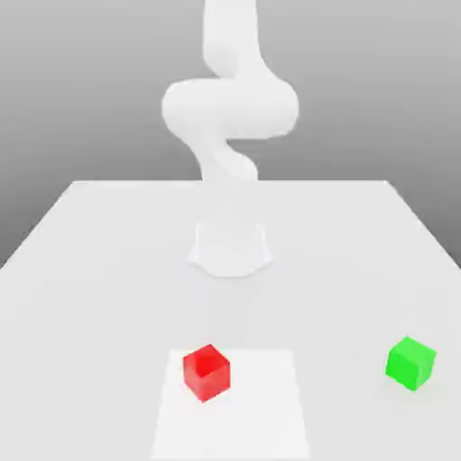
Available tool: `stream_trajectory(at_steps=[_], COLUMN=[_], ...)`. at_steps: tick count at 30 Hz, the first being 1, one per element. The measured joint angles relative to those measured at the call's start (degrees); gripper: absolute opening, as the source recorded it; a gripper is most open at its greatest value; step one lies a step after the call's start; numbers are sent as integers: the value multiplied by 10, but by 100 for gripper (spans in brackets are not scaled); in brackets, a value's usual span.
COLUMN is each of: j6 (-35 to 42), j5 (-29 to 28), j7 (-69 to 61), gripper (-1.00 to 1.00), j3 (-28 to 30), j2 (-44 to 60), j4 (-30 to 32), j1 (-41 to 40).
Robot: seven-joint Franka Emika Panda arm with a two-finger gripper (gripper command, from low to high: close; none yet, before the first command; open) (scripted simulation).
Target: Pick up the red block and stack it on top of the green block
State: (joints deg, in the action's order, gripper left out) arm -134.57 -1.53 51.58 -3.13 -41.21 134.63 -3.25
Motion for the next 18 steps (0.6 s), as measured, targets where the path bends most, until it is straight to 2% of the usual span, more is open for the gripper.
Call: stream_trajectory(at_steps=[5,11,15,18], j6=[-61,-129,-176,-213], j5=[-34,-65,-66,-46], j7=[128,266,345,388], gripper=[0,0,0,0], j3=[-55,-91,-100,-98], j2=[106,228,306,359], j4=[61,131,178,214], j1=[-65,-123,-148,-153])
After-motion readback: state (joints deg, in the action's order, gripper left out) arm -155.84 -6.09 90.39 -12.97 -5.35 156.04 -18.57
